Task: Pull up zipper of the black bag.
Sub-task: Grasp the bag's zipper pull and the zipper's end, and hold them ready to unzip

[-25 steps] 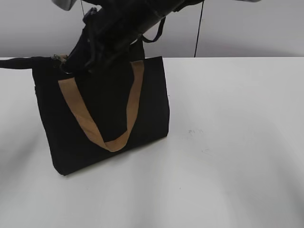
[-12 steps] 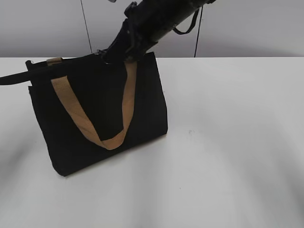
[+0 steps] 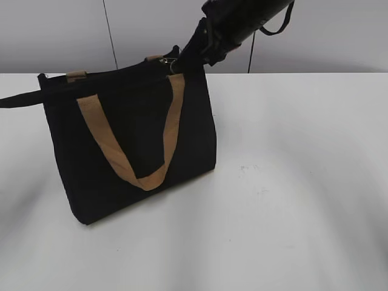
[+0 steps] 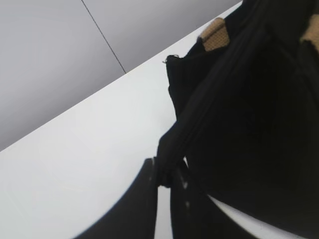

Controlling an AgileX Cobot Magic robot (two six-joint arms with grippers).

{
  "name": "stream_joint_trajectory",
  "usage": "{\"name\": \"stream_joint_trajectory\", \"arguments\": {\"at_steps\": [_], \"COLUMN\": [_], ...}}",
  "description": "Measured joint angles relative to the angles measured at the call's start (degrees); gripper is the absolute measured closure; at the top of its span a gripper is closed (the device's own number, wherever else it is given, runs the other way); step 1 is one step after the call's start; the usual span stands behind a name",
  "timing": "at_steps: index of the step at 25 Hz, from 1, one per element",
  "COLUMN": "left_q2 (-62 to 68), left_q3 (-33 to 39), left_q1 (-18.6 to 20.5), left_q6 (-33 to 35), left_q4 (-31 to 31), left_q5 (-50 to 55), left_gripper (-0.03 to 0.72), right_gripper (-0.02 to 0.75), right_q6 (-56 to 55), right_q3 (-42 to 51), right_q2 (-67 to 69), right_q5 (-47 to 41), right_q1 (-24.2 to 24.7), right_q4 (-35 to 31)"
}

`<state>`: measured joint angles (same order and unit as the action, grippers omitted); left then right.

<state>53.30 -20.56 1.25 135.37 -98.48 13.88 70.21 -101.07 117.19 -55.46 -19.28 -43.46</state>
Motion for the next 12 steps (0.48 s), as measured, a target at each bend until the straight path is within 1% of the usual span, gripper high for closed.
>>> {"name": "stream_joint_trajectory", "arguments": {"at_steps": [3, 5, 6, 7, 8, 9, 11, 12], "left_q2": [0.00, 0.00, 0.00, 0.00, 0.00, 0.00, -0.06, -0.06], "left_q3": [0.00, 0.00, 0.00, 0.00, 0.00, 0.00, 0.00, 0.00], "left_q1": [-0.06, -0.06, 0.00, 0.05, 0.06, 0.06, 0.06, 0.06], "left_q6": [0.00, 0.00, 0.00, 0.00, 0.00, 0.00, 0.00, 0.00], "left_q4": [-0.05, -0.05, -0.05, -0.01, -0.01, -0.01, -0.01, -0.01], "left_q5": [1.12, 2.89, 4.11, 5.20, 6.48, 7.56, 8.71, 8.92], "left_gripper": [0.655, 0.654, 0.645, 0.623, 0.592, 0.536, 0.382, 0.312], "right_gripper": [0.737, 0.714, 0.678, 0.622, 0.549, 0.481, 0.336, 0.297], "right_q6": [-0.12, -0.26, -0.32, -0.45, -0.50, -0.50, -0.57, -0.75], "right_q3": [0.00, 0.00, 0.00, 0.00, 0.00, 0.00, 0.00, 0.00], "right_q2": [-0.06, -0.06, -0.18, -0.35, -0.54, -0.78, -1.40, -1.62], "right_q5": [-1.00, -1.48, -1.42, -1.07, -0.77, -0.76, -0.71, -0.92], "right_q1": [0.35, 0.60, 0.95, 1.36, 1.65, 1.75, 2.03, 2.03], "right_q4": [-0.31, -0.78, -1.19, -1.77, -2.49, -3.47, -4.84, -5.13]}}
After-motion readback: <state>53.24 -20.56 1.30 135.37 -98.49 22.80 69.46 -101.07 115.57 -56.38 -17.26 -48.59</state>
